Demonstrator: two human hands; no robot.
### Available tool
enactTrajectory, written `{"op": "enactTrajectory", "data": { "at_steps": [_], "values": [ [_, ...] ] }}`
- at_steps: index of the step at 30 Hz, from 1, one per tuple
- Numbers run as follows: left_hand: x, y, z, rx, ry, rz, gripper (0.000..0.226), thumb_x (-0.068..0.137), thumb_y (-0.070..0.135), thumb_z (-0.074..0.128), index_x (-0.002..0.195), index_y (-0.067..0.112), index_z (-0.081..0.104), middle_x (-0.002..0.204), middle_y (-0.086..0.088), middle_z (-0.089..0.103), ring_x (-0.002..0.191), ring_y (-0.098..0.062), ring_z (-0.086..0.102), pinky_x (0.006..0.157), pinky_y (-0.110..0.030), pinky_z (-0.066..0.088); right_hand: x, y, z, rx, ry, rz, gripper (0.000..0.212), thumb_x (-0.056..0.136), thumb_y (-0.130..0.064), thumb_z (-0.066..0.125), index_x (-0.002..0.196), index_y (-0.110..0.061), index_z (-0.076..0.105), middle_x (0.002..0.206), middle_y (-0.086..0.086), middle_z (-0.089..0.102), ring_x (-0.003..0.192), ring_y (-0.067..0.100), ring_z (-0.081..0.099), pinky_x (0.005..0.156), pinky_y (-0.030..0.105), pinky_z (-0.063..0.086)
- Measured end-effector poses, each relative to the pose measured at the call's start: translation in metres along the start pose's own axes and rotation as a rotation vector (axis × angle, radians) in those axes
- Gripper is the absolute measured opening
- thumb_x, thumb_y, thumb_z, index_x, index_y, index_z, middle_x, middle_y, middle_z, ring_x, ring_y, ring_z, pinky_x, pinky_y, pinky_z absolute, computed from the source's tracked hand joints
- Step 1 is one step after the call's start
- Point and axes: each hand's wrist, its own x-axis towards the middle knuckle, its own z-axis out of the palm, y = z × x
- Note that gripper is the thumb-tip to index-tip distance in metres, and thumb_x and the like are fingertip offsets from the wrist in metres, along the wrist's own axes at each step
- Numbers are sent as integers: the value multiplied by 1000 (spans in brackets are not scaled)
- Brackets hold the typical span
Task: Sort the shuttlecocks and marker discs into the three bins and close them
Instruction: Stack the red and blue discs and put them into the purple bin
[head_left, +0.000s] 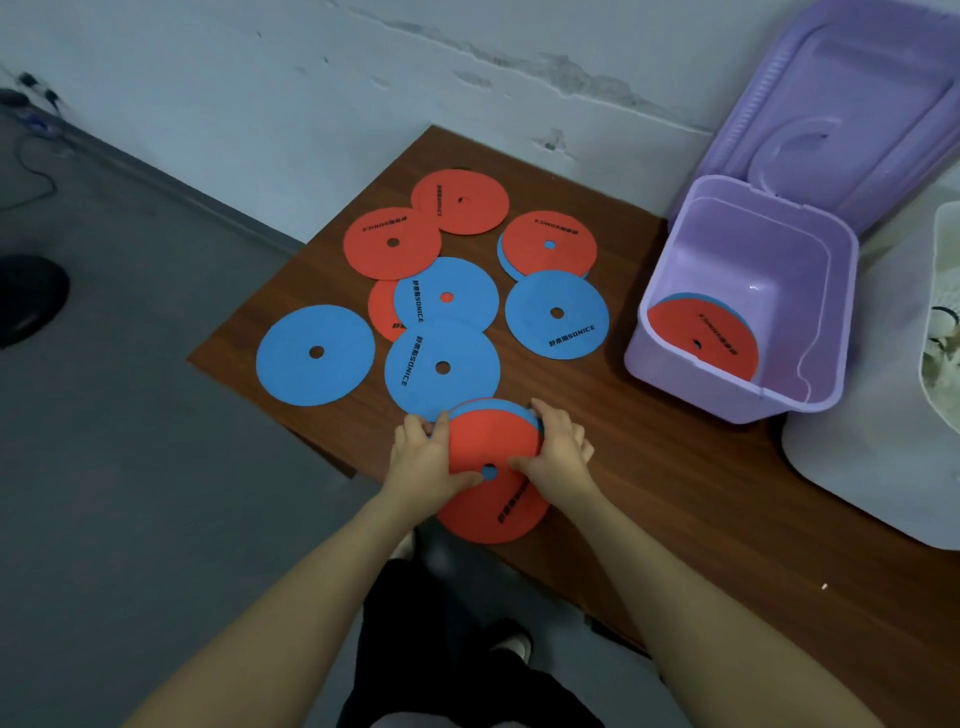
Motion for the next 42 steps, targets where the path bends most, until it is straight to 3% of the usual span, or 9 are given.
{"op": "enactTrajectory", "data": {
  "at_steps": [4, 9, 13, 16, 20, 27, 32, 37, 42],
  "values": [
    [-4, 2, -4, -101, 15, -29, 100, 66, 53, 74, 144, 20, 22, 120, -9, 29, 112, -25, 33, 100, -35, 31, 3, 2, -1, -43, 5, -25, 67, 75, -22, 72, 134, -27, 40, 132, 1, 38, 125, 25, 28, 109, 39, 14],
    [-12, 5, 1, -267, 57, -20, 100, 63, 49, 78, 142, 22, 23, 119, -2, 23, 110, -25, 42, 94, -43, 45, -12, 14, 1, 25, 73, -62, 64, 76, -26, 70, 133, -33, 40, 125, 1, 40, 118, 20, 35, 101, 33, 18],
    [-14, 11, 3, -265, 65, 15, 93, 71, 42, 75, 145, 18, 23, 114, 0, 19, 112, -17, 34, 91, -26, 39, -20, 20, -2, 96, 85, -74, 65, 79, -23, 68, 136, -31, 38, 125, -1, 45, 116, 17, 42, 99, 31, 20],
    [-16, 22, 3, -310, 77, 29, 87, 75, 32, 74, 145, 15, 24, 112, 1, 18, 108, -10, 28, 91, -17, 31, -25, 26, -10, 132, 93, -114, 62, 79, -19, 68, 134, -31, 42, 120, -2, 45, 110, 23, 48, 101, 36, 33],
    [-18, 44, -10, -340, 216, 128, 80, 78, 25, 73, 144, 14, 29, 113, 1, 21, 106, -6, 26, 95, -12, 25, -27, 22, -34, 143, 229, -242, 59, 77, -16, 70, 131, -29, 49, 110, -2, 47, 99, 23, 51, 94, 42, 42],
    [24, 120, -73, -342, 462, 348, 80, 77, 20, 74, 143, 13, 31, 114, -2, 22, 108, -11, 32, 96, -10, 22, 5, -20, -126, 178, 530, -414, 60, 76, -8, 71, 130, -26, 52, 102, 1, 48, 93, 22, 52, 88, 36, 45],
    [75, 187, -106, -238, 467, 556, 79, 73, 14, 75, 140, 3, 35, 115, -19, 33, 106, -27, 40, 97, -13, 23, 33, -24, -194, 169, 719, -360, 59, 73, -6, 72, 127, -21, 55, 103, 7, 52, 90, 14, 50, 86, 27, 41],
    [134, 256, -106, -169, 354, 707, 78, 74, 15, 74, 141, 4, 35, 113, -18, 33, 106, -32, 42, 103, -32, 34, 55, -10, -243, 155, 888, -182, 56, 73, -2, 70, 125, -17, 57, 102, 7, 50, 89, 28, 56, 86, 43, 45],
    [174, 288, -78, 37, 161, 739, 77, 82, 28, 66, 144, 9, 26, 123, -14, 30, 111, -32, 43, 93, -40, 43, 75, 23, -254, 85, 877, 49, 56, 74, -3, 69, 126, -14, 55, 108, 13, 50, 94, 34, 57, 88, 38, 41]
  ]
}}
